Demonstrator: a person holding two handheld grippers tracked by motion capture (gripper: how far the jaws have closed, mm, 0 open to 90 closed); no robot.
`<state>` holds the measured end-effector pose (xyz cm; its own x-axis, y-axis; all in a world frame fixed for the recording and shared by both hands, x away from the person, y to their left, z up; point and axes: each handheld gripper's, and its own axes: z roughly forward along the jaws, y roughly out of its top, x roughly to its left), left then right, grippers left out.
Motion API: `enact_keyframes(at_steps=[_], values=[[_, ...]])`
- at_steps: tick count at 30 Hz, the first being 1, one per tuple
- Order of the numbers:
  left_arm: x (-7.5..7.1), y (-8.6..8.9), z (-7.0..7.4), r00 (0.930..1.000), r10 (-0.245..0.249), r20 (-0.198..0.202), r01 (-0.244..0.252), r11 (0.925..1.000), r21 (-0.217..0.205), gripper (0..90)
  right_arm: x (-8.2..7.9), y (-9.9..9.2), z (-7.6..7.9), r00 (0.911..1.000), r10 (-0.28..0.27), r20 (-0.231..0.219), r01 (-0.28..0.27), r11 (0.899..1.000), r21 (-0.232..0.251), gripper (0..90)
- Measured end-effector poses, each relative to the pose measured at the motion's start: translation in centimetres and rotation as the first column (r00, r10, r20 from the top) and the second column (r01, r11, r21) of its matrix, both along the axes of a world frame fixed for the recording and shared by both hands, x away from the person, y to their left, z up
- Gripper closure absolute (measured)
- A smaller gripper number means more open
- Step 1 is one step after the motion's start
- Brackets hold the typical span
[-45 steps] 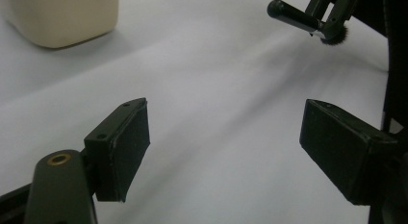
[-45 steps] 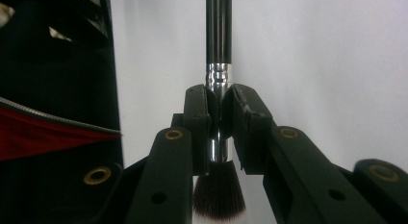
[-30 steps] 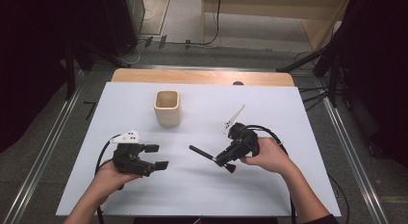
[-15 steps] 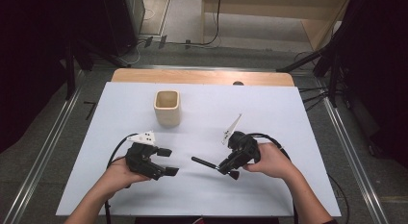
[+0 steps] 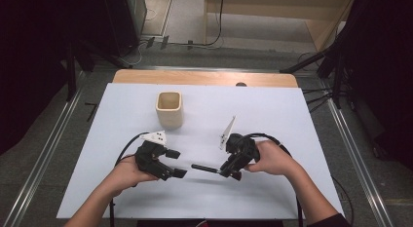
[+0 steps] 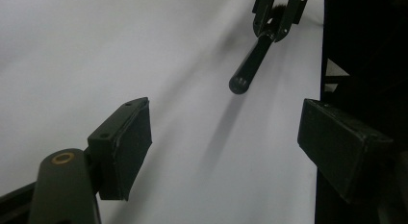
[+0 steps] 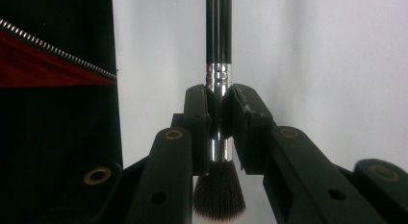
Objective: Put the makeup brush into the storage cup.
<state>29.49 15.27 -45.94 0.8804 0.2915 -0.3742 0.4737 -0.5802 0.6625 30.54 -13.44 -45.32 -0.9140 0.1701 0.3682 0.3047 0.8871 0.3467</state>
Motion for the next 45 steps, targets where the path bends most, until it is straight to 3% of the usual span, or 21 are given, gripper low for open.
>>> enact_keyframes(at_steps=[12,25,31,40,45], values=[[0.3,-1.8,0.0,0.9978,-0.044,-0.050,0.045,0.9987,0.024,20.7,0.5,1.5,0.4,0.9958,0.090,0.016,-0.089,0.995,-0.038,79.0],[0.3,-3.2,-0.6,0.9922,-0.073,-0.100,0.079,0.9952,0.057,22.9,0.4,2.6,0.7,0.9829,0.178,0.048,-0.175,0.983,-0.055,79.0],[0.4,-3.7,-1.1,0.9888,-0.098,-0.113,0.104,0.9930,0.056,29.1,0.5,3.1,0.6,0.9733,0.222,0.058,-0.219,0.974,-0.054,79.0],[0.3,-4.4,-1.5,0.9812,-0.128,-0.144,0.138,0.9886,0.061,41.2,0.8,3.9,0.5,0.9701,0.240,0.038,-0.238,0.970,-0.050,79.0],[0.2,-4.6,-1.7,0.9777,-0.134,-0.162,0.145,0.9876,0.059,48.1,0.9,4.0,0.4,0.9691,0.243,0.041,-0.242,0.970,-0.025,79.0]])
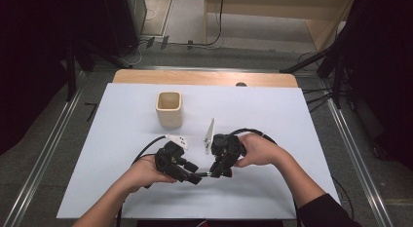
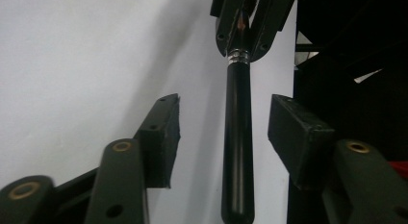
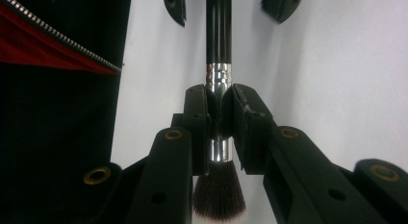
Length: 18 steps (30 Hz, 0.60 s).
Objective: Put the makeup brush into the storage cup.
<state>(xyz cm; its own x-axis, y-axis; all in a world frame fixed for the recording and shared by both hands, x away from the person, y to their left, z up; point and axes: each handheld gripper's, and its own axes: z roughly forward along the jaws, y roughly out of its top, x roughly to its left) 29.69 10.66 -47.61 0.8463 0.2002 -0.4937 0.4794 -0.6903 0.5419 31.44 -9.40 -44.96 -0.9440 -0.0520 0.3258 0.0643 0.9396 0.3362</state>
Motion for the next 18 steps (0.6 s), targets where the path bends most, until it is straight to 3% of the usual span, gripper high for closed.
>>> enact_keyframes(at_steps=[5,8,18], values=[[-0.03,-0.11,-0.14,1.0000,-0.008,0.002,0.008,0.9998,0.016,58.8,0.10,0.18,-0.23,0.9999,0.011,-0.011,-0.011,1.000,0.008,79.0],[-0.01,-0.22,-0.29,0.9994,-0.021,-0.027,0.022,0.9992,0.032,65.8,0.11,0.29,-0.29,0.9997,0.021,-0.012,-0.021,1.000,0.011,79.0],[-0.07,-0.56,-0.43,0.9980,-0.048,-0.042,0.049,0.9986,0.019,75.5,0.22,0.57,-0.62,0.9989,0.038,-0.027,-0.038,0.999,0.008,79.0]])
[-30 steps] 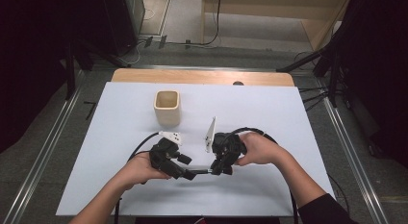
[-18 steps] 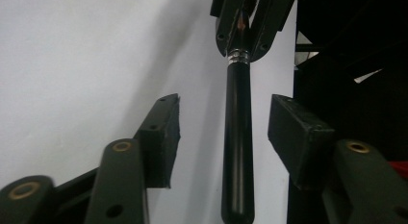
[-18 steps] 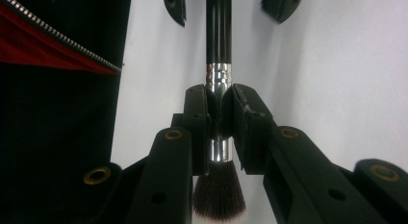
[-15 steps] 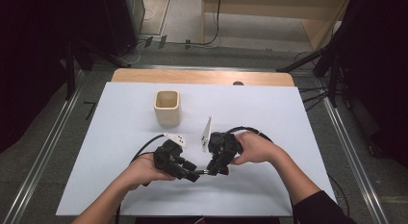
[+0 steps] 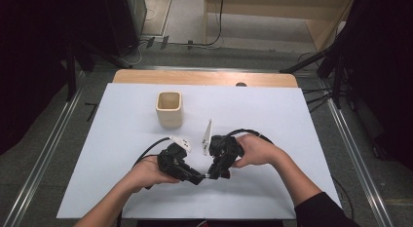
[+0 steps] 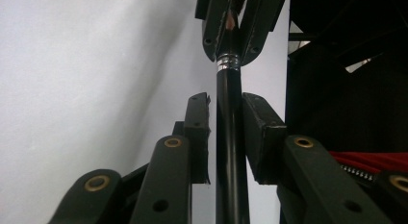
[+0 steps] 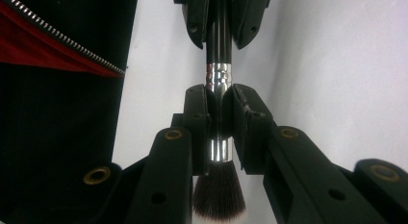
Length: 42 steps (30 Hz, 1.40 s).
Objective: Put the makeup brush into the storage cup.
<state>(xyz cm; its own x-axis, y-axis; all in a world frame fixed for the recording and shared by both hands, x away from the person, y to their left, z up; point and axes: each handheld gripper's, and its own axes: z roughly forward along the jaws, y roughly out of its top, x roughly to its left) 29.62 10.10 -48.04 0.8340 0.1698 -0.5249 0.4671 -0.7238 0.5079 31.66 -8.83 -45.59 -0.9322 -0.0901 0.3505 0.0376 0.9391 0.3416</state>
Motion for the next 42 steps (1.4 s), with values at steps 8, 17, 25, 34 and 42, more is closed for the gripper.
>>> enact_keyframes(at_steps=[8,17,25,34,42], values=[[0.1,0.1,0.0,0.9998,-0.012,-0.016,0.012,0.9997,-0.023,79.2,0.1,-0.1,0.0,0.9998,-0.007,-0.020,0.008,1.000,0.007,78.3],[0.2,0.3,0.2,0.9999,0.012,-0.012,-0.012,0.9994,-0.032,79.2,0.1,-1.3,0.9,0.9992,-0.040,0.003,0.039,0.990,0.135,45.2],[0.2,0.8,0.3,0.9974,0.067,-0.026,-0.069,0.9958,-0.060,79.1,-0.4,-2.8,2.1,0.9845,-0.166,0.058,0.149,0.963,0.223,31.4],[0.1,1.4,0.4,0.9875,0.154,-0.034,-0.157,0.9826,-0.100,79.1,-1.6,-4.6,2.1,0.9421,-0.323,0.091,0.287,0.916,0.280,17.1],[0.0,1.9,0.2,0.9655,0.259,-0.027,-0.261,0.9590,-0.112,79.1,-2.7,-5.3,2.3,0.9110,-0.409,0.055,0.375,0.876,0.303,14.8]])
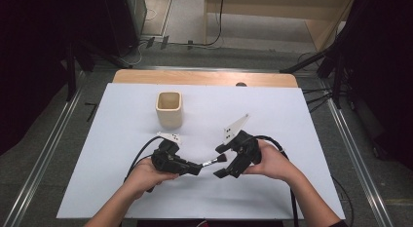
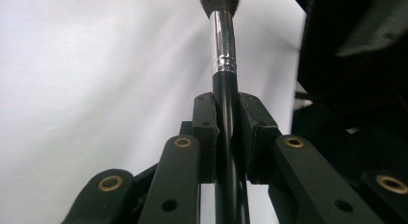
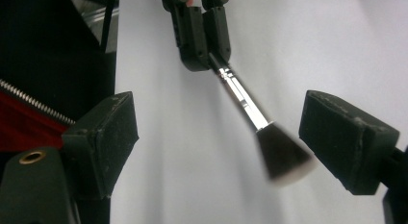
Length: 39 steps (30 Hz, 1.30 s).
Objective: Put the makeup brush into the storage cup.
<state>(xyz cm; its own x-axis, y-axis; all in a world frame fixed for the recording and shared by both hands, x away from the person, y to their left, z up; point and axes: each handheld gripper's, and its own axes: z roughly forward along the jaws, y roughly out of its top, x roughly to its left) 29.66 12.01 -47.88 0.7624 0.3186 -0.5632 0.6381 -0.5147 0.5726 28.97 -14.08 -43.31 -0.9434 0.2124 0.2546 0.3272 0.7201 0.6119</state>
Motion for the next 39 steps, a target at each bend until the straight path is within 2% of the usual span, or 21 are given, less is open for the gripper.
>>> enact_keyframes(at_steps=[3,8,11,15,17,20,23,25,27,31,36,37,39], values=[[-0.1,0.1,0.1,0.9993,0.029,0.022,-0.029,0.9995,-0.010,79.1,-0.6,-0.1,0.1,0.9995,-0.032,0.002,0.032,0.999,0.000,14.8],[-0.3,0.4,0.1,0.9964,0.085,0.004,-0.085,0.9951,-0.051,79.1,-1.6,-0.6,0.2,0.9958,-0.092,0.002,0.092,0.995,0.027,15.3],[-0.5,0.4,0.1,0.9939,0.110,0.005,-0.109,0.9919,-0.065,79.1,-2.1,-0.8,0.2,0.9917,-0.129,0.004,0.129,0.991,0.025,16.2],[-0.7,0.5,0.1,0.9891,0.148,0.002,-0.147,0.9852,-0.089,79.1,-2.6,-1.2,0.1,0.9845,-0.175,-0.008,0.175,0.983,0.054,18.3],[-0.7,0.6,0.0,0.9873,0.159,0.004,-0.158,0.9836,-0.087,79.1,-2.9,-1.5,0.0,0.9792,-0.201,-0.029,0.202,0.976,0.076,18.9],[-0.8,0.7,-0.1,0.9826,0.185,-0.012,-0.185,0.9757,-0.117,79.1,-3.1,-2.0,-0.3,0.9697,-0.237,-0.059,0.242,0.964,0.107,24.3],[-1.0,0.7,0.0,0.9784,0.207,-0.005,-0.205,0.9682,-0.143,79.0,-3.6,-2.3,-0.4,0.9676,-0.249,-0.041,0.252,0.959,0.129,26.2],[-1.2,0.7,0.1,0.9754,0.221,0.000,-0.218,0.9643,-0.150,79.1,-3.8,-2.4,-0.4,0.9646,-0.259,-0.048,0.264,0.955,0.135,26.8],[-1.4,0.7,0.1,0.9717,0.236,0.006,-0.233,0.9604,-0.154,79.1,-4.0,-2.5,-0.7,0.9591,-0.277,-0.057,0.283,0.948,0.148,27.6],[-1.6,0.6,0.0,0.9687,0.248,-0.002,-0.245,0.9542,-0.172,79.0,-4.5,-2.7,-1.1,0.9475,-0.313,-0.063,0.320,0.933,0.165,29.1],[-1.8,0.5,-0.2,0.9632,0.269,-0.007,-0.265,0.9468,-0.182,79.0,-4.4,-3.3,-2.0,0.9246,-0.350,-0.150,0.377,0.896,0.234,32.3],[-1.9,0.5,-0.2,0.9611,0.276,-0.006,-0.272,0.9441,-0.186,79.0,-4.4,-3.4,-2.1,0.9201,-0.358,-0.158,0.388,0.889,0.242,32.7],[-2.0,0.4,-0.2,0.9595,0.282,0.004,-0.276,0.9433,-0.184,79.0,-4.3,-3.5,-2.4,0.9143,-0.369,-0.168,0.402,0.879,0.257,33.1]])
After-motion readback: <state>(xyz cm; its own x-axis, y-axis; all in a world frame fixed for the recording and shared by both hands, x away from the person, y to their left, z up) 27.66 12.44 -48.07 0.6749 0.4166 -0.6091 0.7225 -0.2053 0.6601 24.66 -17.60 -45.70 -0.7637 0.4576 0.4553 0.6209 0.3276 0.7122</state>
